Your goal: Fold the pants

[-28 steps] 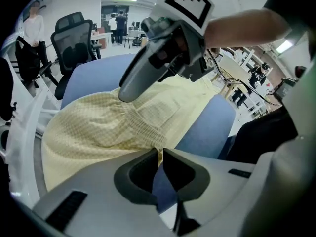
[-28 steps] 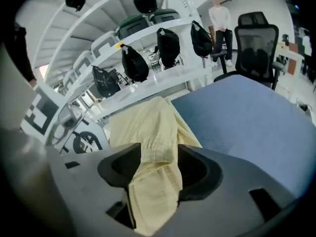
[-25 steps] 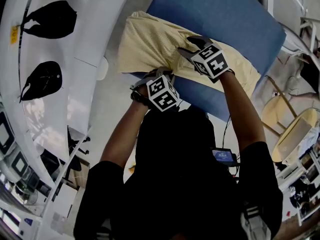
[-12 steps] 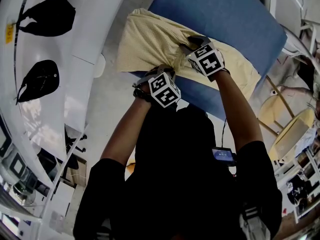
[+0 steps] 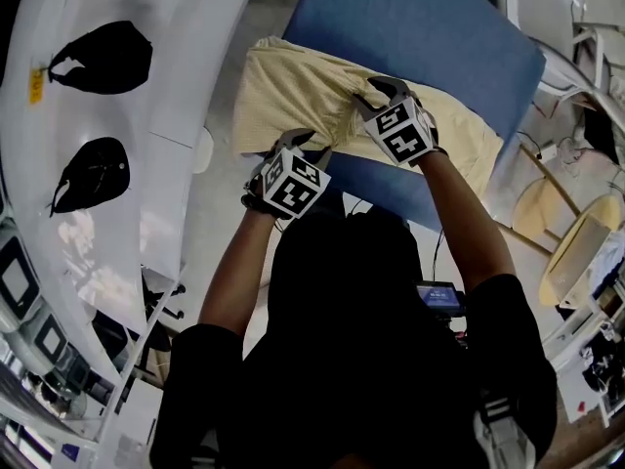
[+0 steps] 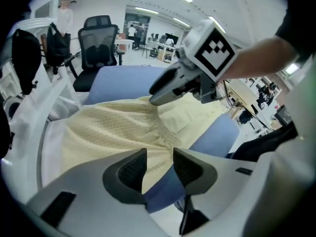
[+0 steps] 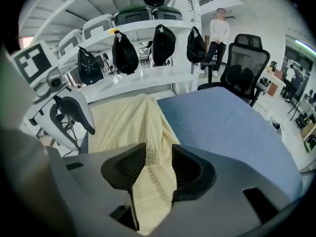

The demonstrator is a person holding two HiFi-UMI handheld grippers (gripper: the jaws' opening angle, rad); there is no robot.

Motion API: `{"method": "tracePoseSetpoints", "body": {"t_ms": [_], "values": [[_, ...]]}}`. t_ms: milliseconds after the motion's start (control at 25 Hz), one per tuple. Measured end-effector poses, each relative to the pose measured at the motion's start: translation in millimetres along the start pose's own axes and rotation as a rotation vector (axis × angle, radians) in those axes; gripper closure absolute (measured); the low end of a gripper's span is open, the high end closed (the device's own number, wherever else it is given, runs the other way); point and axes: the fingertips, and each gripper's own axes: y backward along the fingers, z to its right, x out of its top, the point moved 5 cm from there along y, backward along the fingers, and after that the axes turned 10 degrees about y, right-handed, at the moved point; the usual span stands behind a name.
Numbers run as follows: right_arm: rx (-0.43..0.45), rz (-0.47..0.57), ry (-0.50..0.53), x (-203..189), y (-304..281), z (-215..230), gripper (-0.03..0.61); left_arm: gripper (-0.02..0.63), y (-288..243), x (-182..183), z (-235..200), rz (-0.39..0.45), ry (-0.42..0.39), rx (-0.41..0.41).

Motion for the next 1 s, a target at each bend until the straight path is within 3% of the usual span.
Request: {"method": "tracePoseSetpoints", "body": {"t_ms": [200,360,520,680,880,1000], "values": [[-0.003,0.030,0.059,24,6,-13,0.410,0.432,28,-7,-59,0.044,0.088,0.110],[0.057,0.046,0.174,53,-10,-46,0.410,0.429,46,-25,-105,0.045,0.142,0.187],[0.119,0.044,0.235,79,-31,-72,0.410,0.411,59,-52,-133,0.042,0.249,0.218],[0.168,0.034,0.321,110,-50,-83,0.410,0.397,68,-81,-146,0.063,0.397,0.209],[0.248,-0.017,0.460,146,-75,-76,0.410,0.359,66,-109,-151,0.153,0.643,0.160],[0.252,-0.049,0.488,159,-84,-74,0.410,0.345,62,-123,-158,0.185,0.724,0.112]]}}
